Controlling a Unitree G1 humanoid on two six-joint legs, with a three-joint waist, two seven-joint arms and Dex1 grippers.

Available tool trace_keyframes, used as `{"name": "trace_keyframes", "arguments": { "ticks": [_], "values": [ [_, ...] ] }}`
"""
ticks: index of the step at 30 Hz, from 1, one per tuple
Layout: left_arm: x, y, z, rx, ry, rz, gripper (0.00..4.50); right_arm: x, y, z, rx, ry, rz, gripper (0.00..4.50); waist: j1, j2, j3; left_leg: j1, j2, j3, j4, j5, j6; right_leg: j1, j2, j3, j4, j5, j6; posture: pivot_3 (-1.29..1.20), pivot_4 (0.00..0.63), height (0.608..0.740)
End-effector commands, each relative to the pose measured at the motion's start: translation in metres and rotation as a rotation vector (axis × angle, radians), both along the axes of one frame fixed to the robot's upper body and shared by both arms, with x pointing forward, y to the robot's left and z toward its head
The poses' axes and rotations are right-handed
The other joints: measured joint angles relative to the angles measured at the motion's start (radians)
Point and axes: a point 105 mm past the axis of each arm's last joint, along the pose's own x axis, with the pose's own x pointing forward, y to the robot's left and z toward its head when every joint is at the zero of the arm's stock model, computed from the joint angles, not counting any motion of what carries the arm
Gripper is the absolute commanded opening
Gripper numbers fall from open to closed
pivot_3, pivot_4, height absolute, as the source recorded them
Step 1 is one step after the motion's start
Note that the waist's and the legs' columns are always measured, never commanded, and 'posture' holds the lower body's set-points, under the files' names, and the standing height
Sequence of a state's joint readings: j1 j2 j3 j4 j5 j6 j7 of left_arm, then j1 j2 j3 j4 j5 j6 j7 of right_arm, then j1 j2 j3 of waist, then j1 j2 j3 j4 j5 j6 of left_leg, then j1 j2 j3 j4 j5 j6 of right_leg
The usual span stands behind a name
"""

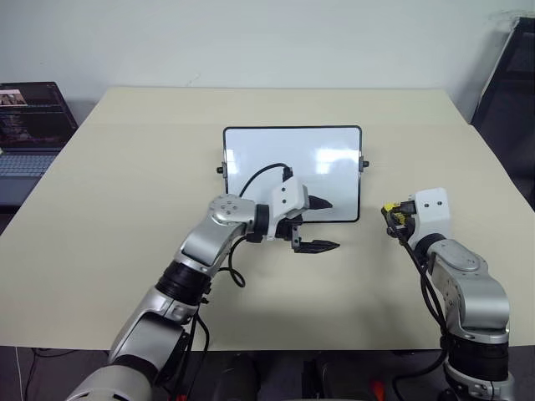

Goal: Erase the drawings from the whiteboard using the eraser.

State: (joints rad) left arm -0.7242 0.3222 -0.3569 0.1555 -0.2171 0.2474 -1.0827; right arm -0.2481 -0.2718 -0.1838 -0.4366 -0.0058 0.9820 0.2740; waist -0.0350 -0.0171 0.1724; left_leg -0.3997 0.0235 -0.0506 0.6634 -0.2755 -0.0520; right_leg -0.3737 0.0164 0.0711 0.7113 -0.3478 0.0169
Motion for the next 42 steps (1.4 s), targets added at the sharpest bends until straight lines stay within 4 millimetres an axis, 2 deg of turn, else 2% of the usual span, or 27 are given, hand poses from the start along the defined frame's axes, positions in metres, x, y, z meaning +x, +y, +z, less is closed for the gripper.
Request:
{"name": "trace_keyframes", "arguments": {
  "ticks": [1, 7, 9, 14, 16, 23, 28, 31, 34, 36, 38, 40, 42],
  "values": [
    [-0.001, -0.008, 0.015, -0.015, -0.062, -0.032, 4.50, 0.000, -0.006, 0.007, 0.014, -0.021, -0.024, 1.10, -0.001, 0.000, 0.000, 0.000, 0.000, 0.000, 0.000, 0.000, 0.000, 0.000, 0.000, 0.000, 0.000, 0.000, 0.000, 0.00, 0.150, 0.740],
    [0.000, -0.011, 0.017, -0.024, -0.073, -0.028, 4.50, -0.001, -0.009, 0.000, 0.041, 0.002, -0.036, 1.10, 0.001, 0.000, 0.000, 0.000, 0.000, 0.000, 0.000, 0.000, 0.000, 0.000, 0.000, 0.000, 0.000, 0.000, 0.000, 0.00, 0.150, 0.740],
    [-0.002, -0.012, 0.017, -0.026, -0.072, -0.029, 4.50, -0.001, -0.009, -0.003, 0.050, 0.010, -0.044, 1.66, 0.001, 0.000, 0.000, 0.000, 0.000, 0.000, 0.000, 0.000, 0.000, 0.000, 0.000, 0.000, 0.000, 0.000, 0.000, 0.00, 0.150, 0.740],
    [-0.005, -0.012, 0.016, -0.024, -0.070, -0.034, 4.50, 0.001, -0.016, -0.008, 0.053, 0.017, -0.077, 1.66, 0.001, 0.000, 0.000, 0.000, 0.000, 0.000, 0.000, 0.000, 0.000, 0.000, 0.000, 0.000, 0.000, 0.000, 0.000, 0.00, 0.150, 0.740],
    [-0.005, -0.012, 0.016, -0.024, -0.068, -0.035, 4.50, 0.001, -0.017, -0.008, 0.057, 0.015, -0.083, 2.09, 0.001, 0.000, 0.000, 0.000, 0.000, 0.000, 0.000, 0.000, 0.000, 0.000, 0.000, 0.000, 0.000, 0.000, 0.000, 0.00, 0.150, 0.740],
    [-0.006, -0.007, 0.010, -0.016, -0.052, -0.020, 4.50, 0.003, -0.014, -0.005, 0.080, -0.004, -0.072, 4.46, 0.001, 0.000, 0.000, 0.000, 0.000, 0.000, 0.000, 0.000, 0.000, 0.000, 0.000, 0.000, 0.000, 0.000, 0.000, 0.00, 0.150, 0.740],
    [-0.002, -0.001, 0.012, -0.037, -0.044, 0.023, 4.50, 0.004, -0.007, 0.017, 0.092, -0.117, -0.043, 4.46, 0.001, 0.000, 0.000, 0.000, 0.000, 0.000, 0.000, 0.000, 0.000, 0.000, 0.000, 0.000, 0.000, 0.000, 0.000, 0.00, 0.150, 0.740],
    [0.007, 0.018, 0.015, -0.080, -0.036, 0.144, 4.50, -0.011, 0.023, 0.048, 0.111, -0.241, 0.147, 4.46, -0.003, 0.001, 0.000, 0.000, 0.001, 0.000, 0.000, 0.000, 0.000, 0.000, 0.000, 0.001, 0.000, 0.000, 0.000, 0.00, 0.150, 0.740],
    [0.015, 0.040, 0.022, -0.154, -0.034, 0.306, 4.50, -0.031, 0.051, 0.059, 0.102, -0.286, 0.316, 4.46, -0.005, 0.000, 0.000, 0.000, 0.002, -0.001, -0.001, 0.000, 0.000, 0.000, 0.000, 0.000, 0.000, 0.000, 0.000, 0.00, 0.150, 0.740],
    [0.017, 0.061, 0.027, -0.218, -0.043, 0.448, 4.50, -0.047, 0.061, 0.060, 0.115, -0.335, 0.343, 4.46, -0.004, 0.000, 0.000, 0.000, 0.002, -0.001, -0.001, 0.000, 0.000, 0.000, 0.000, -0.001, 0.000, 0.000, 0.000, 0.00, 0.150, 0.740],
    [0.013, 0.084, 0.031, -0.308, -0.019, 0.593, 4.50, -0.065, 0.068, 0.052, 0.160, -0.348, 0.353, 4.46, -0.001, 0.000, 0.000, -0.001, 0.002, -0.002, 0.000, 0.000, 0.000, 0.000, 0.000, -0.001, -0.001, 0.000, 0.000, 0.00, 0.150, 0.740],
    [0.006, 0.104, 0.030, -0.374, 0.004, 0.726, 4.50, -0.077, 0.066, 0.043, 0.203, -0.343, 0.310, 4.46, 0.002, 0.000, 0.000, -0.001, 0.002, -0.002, -0.001, 0.000, 0.000, 0.000, -0.001, -0.001, -0.001, 0.000, 0.001, 0.00, 0.150, 0.740],
    [-0.002, 0.125, 0.020, -0.396, 0.015, 0.867, 4.50, -0.086, 0.060, 0.040, 0.207, -0.378, 0.256, 4.46, 0.002, 0.000, 0.000, -0.001, 0.002, -0.002, 0.000, 0.000, 0.000, 0.001, -0.001, -0.001, -0.002, 0.000, 0.001, 0.00, 0.150, 0.740]
  ]
}}
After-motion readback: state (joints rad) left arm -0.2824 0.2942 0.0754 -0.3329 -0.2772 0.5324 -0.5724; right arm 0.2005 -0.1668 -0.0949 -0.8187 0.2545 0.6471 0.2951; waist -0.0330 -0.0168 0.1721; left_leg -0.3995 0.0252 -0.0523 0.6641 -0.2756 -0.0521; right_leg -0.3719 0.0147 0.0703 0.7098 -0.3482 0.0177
